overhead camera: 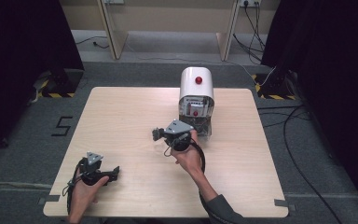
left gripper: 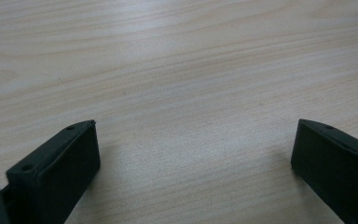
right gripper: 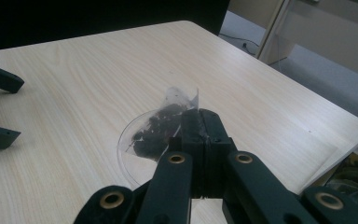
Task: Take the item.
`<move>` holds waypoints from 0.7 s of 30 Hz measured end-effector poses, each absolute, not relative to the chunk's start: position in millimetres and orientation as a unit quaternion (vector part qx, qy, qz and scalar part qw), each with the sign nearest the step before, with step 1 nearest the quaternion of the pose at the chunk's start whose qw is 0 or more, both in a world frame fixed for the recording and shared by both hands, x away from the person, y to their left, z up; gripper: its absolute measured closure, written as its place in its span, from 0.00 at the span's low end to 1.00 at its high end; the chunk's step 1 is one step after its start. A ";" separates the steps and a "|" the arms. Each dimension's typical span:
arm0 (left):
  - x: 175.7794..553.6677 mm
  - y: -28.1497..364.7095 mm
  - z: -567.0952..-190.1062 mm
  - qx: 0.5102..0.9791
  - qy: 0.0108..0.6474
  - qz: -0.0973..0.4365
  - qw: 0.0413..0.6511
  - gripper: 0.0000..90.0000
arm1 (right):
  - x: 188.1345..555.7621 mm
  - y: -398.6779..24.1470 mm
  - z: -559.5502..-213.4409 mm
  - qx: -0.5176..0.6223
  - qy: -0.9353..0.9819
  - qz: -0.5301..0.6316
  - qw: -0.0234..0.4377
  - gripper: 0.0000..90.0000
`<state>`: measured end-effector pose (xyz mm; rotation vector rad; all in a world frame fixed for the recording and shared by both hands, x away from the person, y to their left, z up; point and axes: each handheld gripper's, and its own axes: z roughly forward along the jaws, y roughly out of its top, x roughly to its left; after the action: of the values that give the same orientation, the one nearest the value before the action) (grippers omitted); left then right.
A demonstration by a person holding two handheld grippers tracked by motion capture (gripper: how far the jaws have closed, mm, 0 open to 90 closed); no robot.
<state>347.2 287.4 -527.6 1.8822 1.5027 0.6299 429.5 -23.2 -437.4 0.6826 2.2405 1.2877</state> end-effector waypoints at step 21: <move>347.2 287.4 -527.7 0.716 0.572 0.240 0.321 0.00 | 431.9 -20.8 -449.0 0.251 0.826 0.453 0.224 1.00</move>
<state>347.2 287.4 -527.7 1.8808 1.5029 0.6298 431.9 -20.8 -449.0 0.6928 2.2797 1.2490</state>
